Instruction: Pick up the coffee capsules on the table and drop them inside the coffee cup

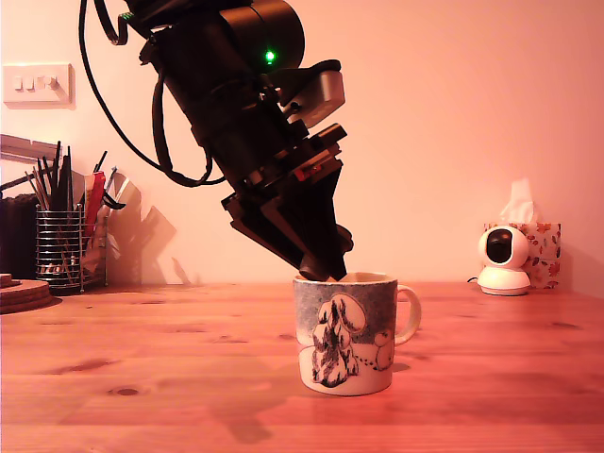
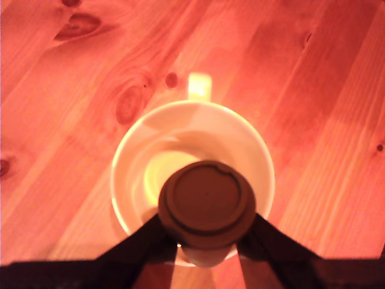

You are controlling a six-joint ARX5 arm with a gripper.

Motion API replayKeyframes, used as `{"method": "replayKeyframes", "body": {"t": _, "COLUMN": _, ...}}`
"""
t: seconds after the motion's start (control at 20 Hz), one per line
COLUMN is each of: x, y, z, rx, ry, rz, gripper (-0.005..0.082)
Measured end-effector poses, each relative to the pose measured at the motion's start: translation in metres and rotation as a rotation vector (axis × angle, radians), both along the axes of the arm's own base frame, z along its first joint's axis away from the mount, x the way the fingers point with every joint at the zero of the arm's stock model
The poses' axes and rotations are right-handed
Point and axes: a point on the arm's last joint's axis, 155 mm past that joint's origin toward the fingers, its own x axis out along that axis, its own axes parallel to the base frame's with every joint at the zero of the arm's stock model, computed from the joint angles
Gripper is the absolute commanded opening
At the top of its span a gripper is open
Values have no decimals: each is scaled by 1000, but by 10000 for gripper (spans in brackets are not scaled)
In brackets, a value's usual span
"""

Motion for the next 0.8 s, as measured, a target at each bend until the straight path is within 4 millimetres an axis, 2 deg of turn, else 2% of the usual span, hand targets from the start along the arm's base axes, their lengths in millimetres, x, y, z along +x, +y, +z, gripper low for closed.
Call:
{"method": "replayKeyframes", "body": {"t": 0.2, "x": 1, "y": -1, "z": 1, "rx": -5, "ry": -6, "rz": 0, "gripper": 57}}
{"method": "replayKeyframes", "body": {"t": 0.55, "x": 15, "y": -9, "z": 15, "rx": -49, "ry": -53, "rz": 7, "gripper": 57}}
{"method": "replayKeyframes", "body": {"t": 0.8, "x": 7, "y": -1, "z": 9, "rx": -13, "ry": -14, "rz": 9, "gripper": 57}}
